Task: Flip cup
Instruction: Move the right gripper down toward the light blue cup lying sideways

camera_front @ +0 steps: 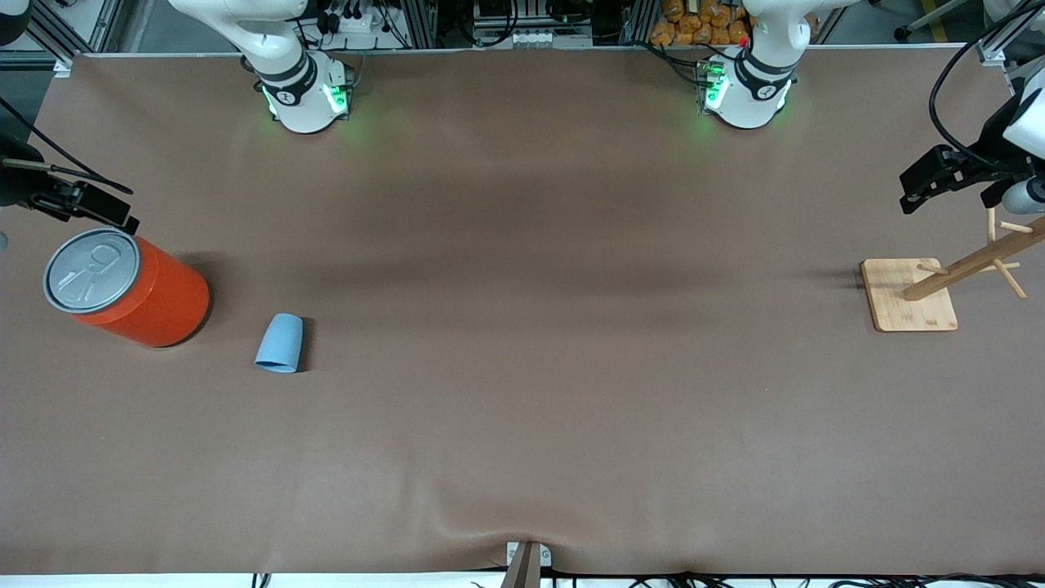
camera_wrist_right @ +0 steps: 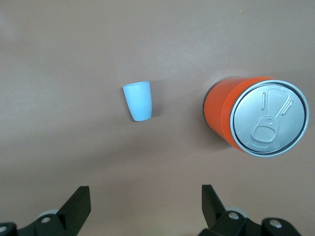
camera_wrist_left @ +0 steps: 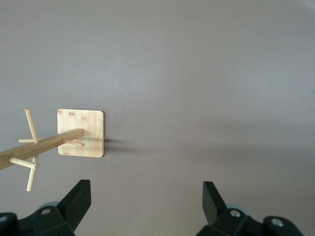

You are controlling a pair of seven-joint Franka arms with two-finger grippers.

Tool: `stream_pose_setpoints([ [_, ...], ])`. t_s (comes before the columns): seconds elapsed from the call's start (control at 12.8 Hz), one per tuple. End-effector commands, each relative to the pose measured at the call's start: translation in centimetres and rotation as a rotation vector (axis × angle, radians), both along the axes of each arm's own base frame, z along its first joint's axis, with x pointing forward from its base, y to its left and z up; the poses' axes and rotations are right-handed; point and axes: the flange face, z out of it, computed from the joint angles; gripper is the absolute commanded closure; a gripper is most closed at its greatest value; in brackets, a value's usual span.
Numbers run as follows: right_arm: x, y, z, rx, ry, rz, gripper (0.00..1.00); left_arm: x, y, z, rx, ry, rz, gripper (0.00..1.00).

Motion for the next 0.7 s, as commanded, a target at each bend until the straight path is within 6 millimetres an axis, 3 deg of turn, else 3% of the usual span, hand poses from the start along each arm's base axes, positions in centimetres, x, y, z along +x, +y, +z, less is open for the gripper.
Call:
stream_pose_setpoints([
  [0.0,-0.3,0.2,0.5,0.004,-0.001,0.005,0.0,-0.2,0.1,0.3,-0.016,0.016,0.015,0.0],
  [0.23,-0.1,0.9,0.1,0.003,0.011,0.017,0.0,-0.2,0.0,0.3,-0.006,0.018,0.012,0.0],
  [0.62,1.1,2.7,-2.8,0.003,0.074,0.039,0.0,-0.2,0.0,0.2,-0.002,0.02,0.001,0.0],
])
